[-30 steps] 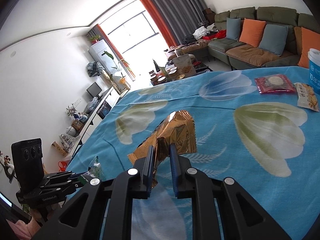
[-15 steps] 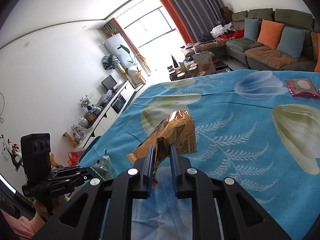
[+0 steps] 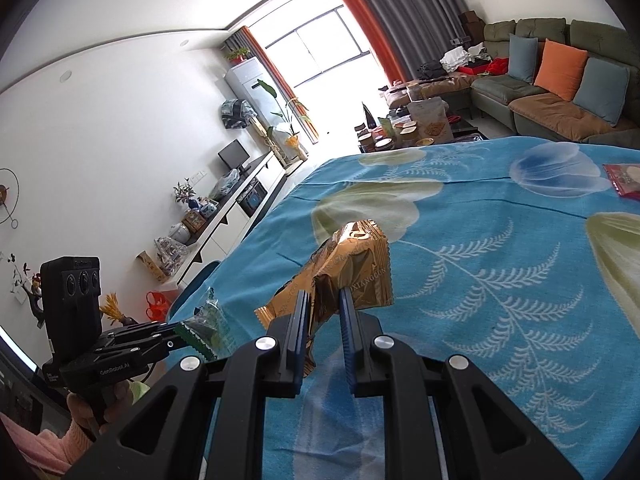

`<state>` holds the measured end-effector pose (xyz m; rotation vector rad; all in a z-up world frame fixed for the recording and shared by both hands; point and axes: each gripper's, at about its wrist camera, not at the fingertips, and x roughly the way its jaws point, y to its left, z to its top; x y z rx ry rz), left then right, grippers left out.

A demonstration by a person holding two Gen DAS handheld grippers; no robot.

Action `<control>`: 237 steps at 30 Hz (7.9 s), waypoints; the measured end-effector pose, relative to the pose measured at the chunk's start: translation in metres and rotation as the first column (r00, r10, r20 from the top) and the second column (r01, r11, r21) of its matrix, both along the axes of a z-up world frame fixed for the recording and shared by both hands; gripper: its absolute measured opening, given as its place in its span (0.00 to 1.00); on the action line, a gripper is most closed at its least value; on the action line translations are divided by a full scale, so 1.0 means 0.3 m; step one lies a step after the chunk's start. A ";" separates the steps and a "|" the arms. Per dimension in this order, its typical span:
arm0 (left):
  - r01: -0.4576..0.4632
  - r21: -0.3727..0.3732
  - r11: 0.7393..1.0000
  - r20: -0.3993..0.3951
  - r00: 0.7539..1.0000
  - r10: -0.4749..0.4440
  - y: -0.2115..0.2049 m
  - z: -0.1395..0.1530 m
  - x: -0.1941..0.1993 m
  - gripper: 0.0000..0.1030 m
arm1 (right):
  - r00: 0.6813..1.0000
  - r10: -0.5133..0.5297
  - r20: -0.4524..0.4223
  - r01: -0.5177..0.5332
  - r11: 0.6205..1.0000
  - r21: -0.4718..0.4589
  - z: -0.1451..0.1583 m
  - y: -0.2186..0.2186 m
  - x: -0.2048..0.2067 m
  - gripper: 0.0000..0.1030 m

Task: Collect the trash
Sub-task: 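Lift the plastic bag and gold wrapper and carry both toward the teal bin, then lower the plastic bag with the left tool into the bin while the right tool lowers the wrapper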

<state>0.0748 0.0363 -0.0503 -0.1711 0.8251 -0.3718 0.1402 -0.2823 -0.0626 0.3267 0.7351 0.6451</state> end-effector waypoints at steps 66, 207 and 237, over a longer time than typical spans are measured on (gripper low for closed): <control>-0.166 -0.005 0.986 0.025 0.986 0.166 0.223 0.016 -0.081 0.13 | 0.989 0.150 0.014 -0.150 0.989 -0.010 0.032 0.228 -0.013 0.14; -0.532 -0.027 0.846 0.028 0.846 0.533 0.660 0.024 -0.202 0.13 | 0.882 0.470 0.025 -0.463 0.876 -0.133 0.067 0.846 0.034 0.14; -0.569 -0.025 0.822 0.010 0.822 0.569 0.655 -0.005 -0.178 0.13 | 0.878 0.479 0.004 -0.473 0.869 -0.146 0.029 0.922 0.050 0.14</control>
